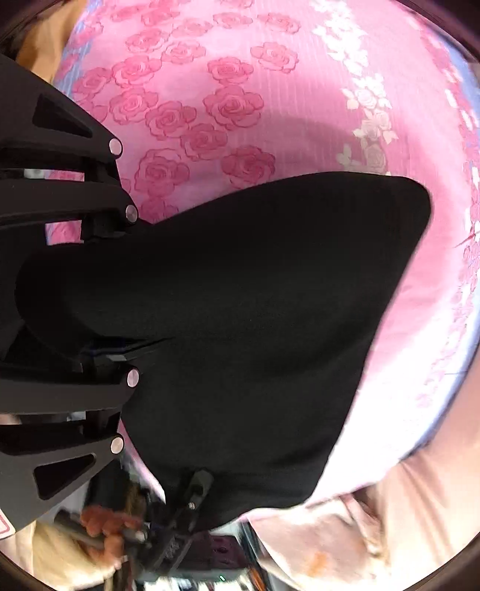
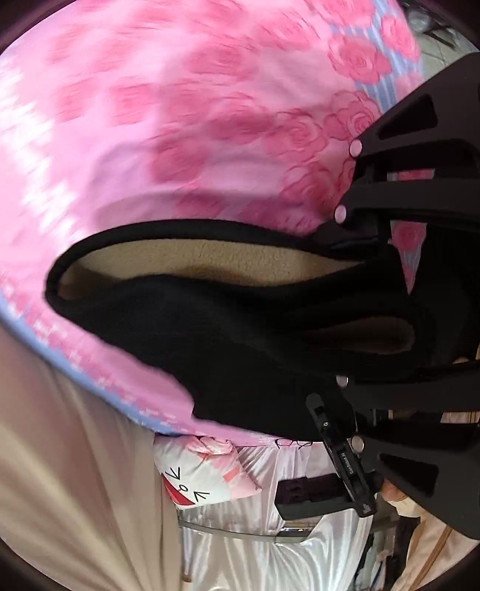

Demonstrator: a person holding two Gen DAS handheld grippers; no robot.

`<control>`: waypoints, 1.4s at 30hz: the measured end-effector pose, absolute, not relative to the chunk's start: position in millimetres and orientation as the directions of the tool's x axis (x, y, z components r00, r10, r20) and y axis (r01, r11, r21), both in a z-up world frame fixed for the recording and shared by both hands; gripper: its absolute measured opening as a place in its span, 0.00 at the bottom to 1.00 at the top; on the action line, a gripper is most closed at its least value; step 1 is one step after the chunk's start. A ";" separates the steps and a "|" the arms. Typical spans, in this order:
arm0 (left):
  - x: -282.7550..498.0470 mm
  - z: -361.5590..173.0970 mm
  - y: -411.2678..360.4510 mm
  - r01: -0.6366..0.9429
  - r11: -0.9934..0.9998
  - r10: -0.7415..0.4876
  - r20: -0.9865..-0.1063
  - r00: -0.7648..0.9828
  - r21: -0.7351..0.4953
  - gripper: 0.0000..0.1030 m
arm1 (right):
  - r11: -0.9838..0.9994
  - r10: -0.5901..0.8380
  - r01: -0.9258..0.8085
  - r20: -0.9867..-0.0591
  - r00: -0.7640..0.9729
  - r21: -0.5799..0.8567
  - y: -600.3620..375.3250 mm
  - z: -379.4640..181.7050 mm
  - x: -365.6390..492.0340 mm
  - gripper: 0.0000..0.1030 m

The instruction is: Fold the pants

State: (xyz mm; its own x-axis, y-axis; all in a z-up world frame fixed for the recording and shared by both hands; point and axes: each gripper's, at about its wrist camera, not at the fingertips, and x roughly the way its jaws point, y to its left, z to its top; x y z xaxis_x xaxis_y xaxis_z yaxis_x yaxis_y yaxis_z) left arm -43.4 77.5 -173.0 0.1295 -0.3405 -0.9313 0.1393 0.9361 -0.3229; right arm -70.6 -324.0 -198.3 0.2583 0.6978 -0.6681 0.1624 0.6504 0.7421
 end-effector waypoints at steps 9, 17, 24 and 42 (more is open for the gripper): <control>-29.4 -199.1 72.4 0.056 0.957 -0.290 -0.947 0.140 -0.285 0.88 | 0.632 0.713 0.144 -0.644 0.277 0.761 -319.1 -192.7 -61.9 0.34; -10.2 -153.3 54.5 0.117 0.929 -0.365 -0.922 0.132 -0.351 0.29 | 0.639 0.711 0.069 -0.622 0.329 0.766 -302.3 -128.0 -54.8 0.32; 11.2 -61.3 70.3 0.132 0.897 -0.441 -0.861 0.254 -0.421 0.29 | 0.627 0.720 -0.066 -0.546 0.429 0.776 -299.4 -36.8 -23.0 0.32; 226.9 -13.9 57.0 0.286 0.929 -0.365 -0.725 0.585 -0.236 0.29 | 0.672 0.670 -0.164 -0.499 0.549 0.722 -291.9 -80.9 227.6 0.33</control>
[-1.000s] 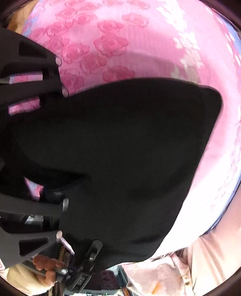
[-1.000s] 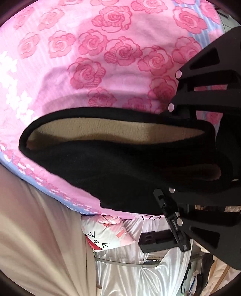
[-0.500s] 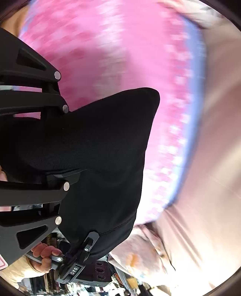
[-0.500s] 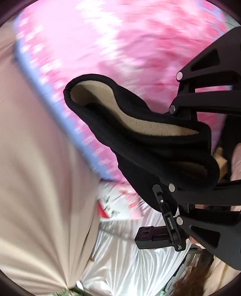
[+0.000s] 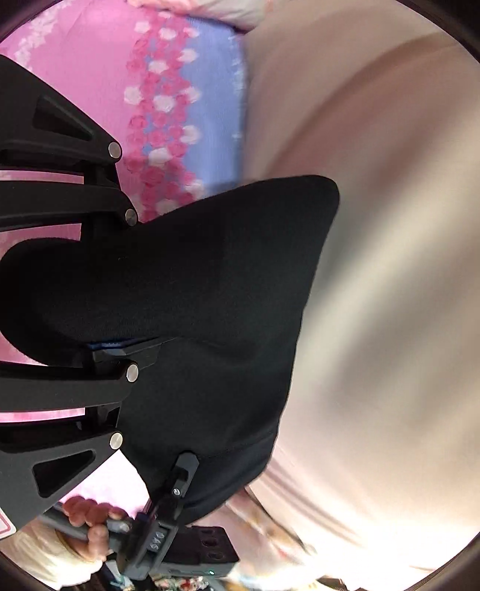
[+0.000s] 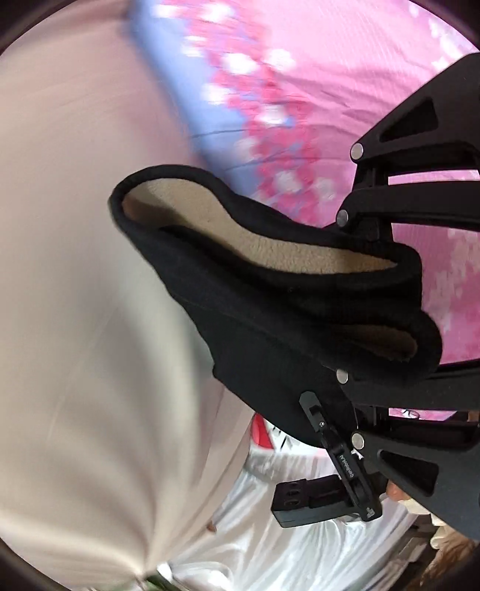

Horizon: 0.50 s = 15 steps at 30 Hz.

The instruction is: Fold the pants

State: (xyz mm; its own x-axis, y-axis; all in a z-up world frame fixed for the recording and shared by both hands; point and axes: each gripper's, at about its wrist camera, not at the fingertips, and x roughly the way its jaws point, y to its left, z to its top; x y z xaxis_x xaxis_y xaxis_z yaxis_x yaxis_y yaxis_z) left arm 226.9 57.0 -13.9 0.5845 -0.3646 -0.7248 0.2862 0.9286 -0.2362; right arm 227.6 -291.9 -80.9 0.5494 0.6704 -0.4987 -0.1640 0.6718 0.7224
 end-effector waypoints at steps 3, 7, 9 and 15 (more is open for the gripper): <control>251.8 -109.3 56.6 0.241 0.939 -0.335 -0.811 0.479 -0.246 0.30 | 0.719 0.635 -0.037 -0.635 0.440 0.694 -287.8 -174.5 242.0 0.41; 247.4 -187.8 62.5 0.187 0.968 -0.239 -0.837 0.492 -0.167 0.56 | 0.668 0.659 -0.004 -0.588 0.469 0.744 -310.2 -196.8 221.7 0.54; 240.8 -181.8 66.1 0.177 0.972 -0.222 -0.838 0.499 -0.152 0.62 | 0.695 0.594 0.060 -0.619 0.513 0.716 -329.9 -181.0 206.0 0.57; 213.4 -128.1 89.2 0.133 0.991 -0.066 -0.811 0.581 0.015 0.61 | 0.828 0.435 -0.017 -0.622 0.651 0.561 -343.3 -81.0 159.2 0.42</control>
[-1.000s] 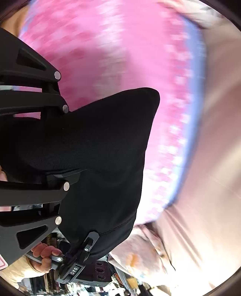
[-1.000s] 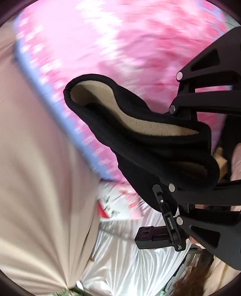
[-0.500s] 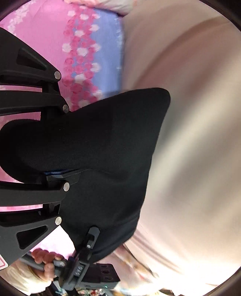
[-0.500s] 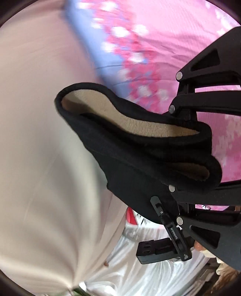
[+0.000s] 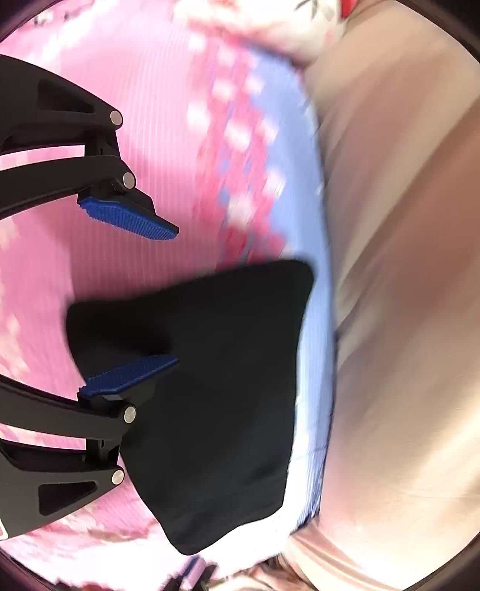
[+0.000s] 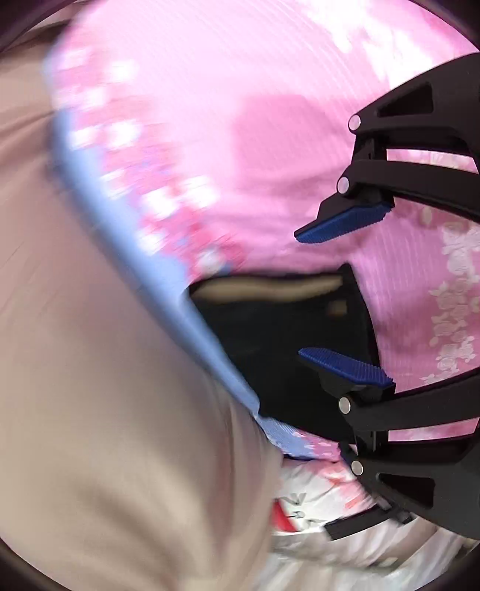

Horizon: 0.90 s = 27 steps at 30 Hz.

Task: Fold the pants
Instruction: 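Lower the folded trousers onto the sheet and open both tools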

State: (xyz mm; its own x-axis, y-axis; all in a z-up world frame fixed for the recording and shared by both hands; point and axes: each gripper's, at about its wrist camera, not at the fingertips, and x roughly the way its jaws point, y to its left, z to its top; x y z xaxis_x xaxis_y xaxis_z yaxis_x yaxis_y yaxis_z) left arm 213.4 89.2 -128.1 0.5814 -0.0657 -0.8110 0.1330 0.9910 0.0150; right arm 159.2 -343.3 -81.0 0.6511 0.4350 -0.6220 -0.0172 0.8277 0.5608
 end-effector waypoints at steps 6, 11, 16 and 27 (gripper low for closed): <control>217.8 -88.5 60.1 0.173 0.984 -0.067 -0.794 0.604 0.049 0.61 | 0.912 0.405 -0.287 -0.747 0.527 0.292 -249.8 -96.2 198.7 0.12; 247.9 -183.7 33.6 0.155 0.969 0.099 -0.882 0.461 0.190 0.65 | 0.883 0.459 -0.151 -0.752 0.474 0.444 -294.9 -152.3 222.0 0.04; 240.0 -177.1 38.1 0.142 0.967 0.113 -0.856 0.505 0.211 0.67 | 0.929 0.369 -0.170 -0.800 0.473 0.328 -293.3 -150.7 215.7 0.06; 177.7 -76.0 32.1 0.058 0.978 0.136 -0.815 0.563 0.203 0.71 | 0.948 0.245 -0.013 -0.701 0.670 0.319 -329.2 -13.1 109.7 0.57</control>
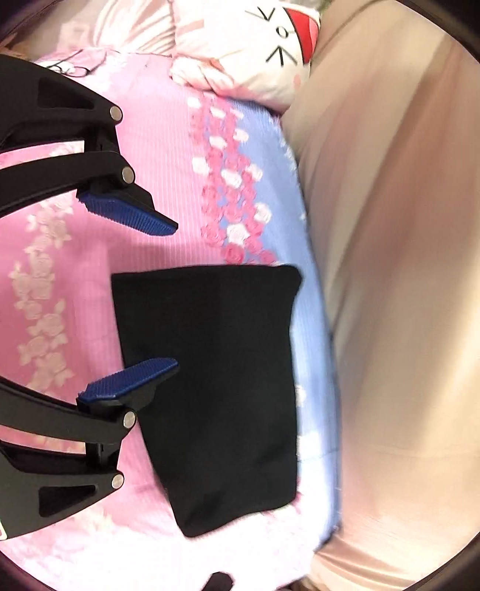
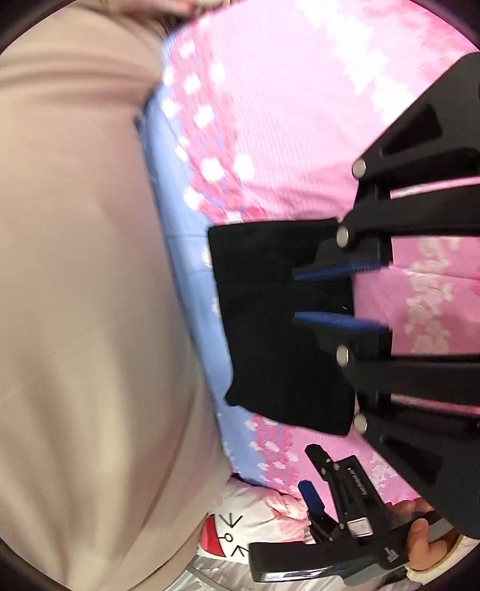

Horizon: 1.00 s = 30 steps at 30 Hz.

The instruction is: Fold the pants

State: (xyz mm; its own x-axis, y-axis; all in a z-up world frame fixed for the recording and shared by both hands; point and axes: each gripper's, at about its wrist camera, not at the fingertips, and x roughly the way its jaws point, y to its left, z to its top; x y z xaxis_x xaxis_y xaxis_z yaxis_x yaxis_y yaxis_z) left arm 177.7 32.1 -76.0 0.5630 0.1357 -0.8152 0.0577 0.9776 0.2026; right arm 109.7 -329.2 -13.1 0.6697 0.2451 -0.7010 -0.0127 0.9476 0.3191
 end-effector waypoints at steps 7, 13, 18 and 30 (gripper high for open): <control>127.7 -20.0 24.3 0.036 0.974 0.150 -0.759 0.633 0.222 0.84 | 0.984 0.094 0.027 -0.653 0.751 0.173 -322.8 32.5 61.1 0.93; 103.1 -1.9 18.3 0.045 0.975 0.138 -0.753 0.644 0.217 0.84 | 0.986 0.058 0.063 -0.663 0.746 0.157 -303.3 37.0 50.2 0.96; 89.6 4.9 19.5 0.048 0.982 0.108 -0.760 0.640 0.181 0.84 | 0.989 0.045 0.063 -0.665 0.745 0.137 -296.8 36.0 41.8 0.96; 68.3 19.1 25.2 0.026 0.982 0.117 -0.716 0.688 0.186 0.84 | 0.995 0.018 0.049 -0.624 0.781 0.090 -274.8 46.9 27.3 0.96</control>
